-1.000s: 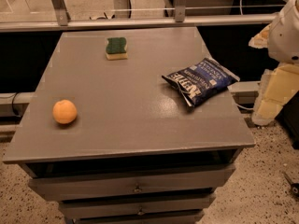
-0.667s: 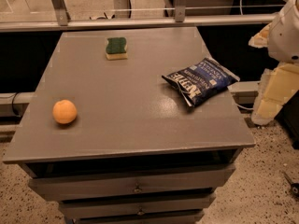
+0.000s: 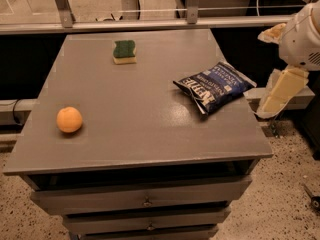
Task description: Pick blue chip bag
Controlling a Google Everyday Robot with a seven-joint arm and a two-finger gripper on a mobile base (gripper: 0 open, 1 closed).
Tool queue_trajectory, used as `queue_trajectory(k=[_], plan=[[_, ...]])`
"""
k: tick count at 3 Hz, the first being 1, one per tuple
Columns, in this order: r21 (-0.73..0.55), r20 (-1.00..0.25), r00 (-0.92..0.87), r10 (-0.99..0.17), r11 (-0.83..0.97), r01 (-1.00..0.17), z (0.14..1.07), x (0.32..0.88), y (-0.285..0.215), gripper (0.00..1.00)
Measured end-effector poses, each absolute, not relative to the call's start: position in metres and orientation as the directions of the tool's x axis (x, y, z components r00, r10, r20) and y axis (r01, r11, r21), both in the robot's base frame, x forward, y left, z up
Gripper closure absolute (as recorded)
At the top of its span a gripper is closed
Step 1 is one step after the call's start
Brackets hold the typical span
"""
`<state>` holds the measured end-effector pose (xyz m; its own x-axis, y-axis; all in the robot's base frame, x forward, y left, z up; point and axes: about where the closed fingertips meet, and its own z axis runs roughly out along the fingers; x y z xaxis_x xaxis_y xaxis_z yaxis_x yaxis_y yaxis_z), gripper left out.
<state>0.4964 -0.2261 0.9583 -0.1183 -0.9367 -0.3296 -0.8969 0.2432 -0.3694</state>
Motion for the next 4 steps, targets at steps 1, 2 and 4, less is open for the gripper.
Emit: queue_trajectory(k=[1, 2, 4], plan=[[-0.374, -0.4, -0.095, -0.912, 0.257, -0.891, 0.942, 0.536, -0.235, 0.0], [-0.284, -0.518, -0.134, -0.845, 0.318, -0.905, 0.906, 0.587, -0.229, 0.0], [-0.103, -0.613, -0.232, -0.755, 0.368, -0.924, 0.851, 0.626, -0.201, 0.34]])
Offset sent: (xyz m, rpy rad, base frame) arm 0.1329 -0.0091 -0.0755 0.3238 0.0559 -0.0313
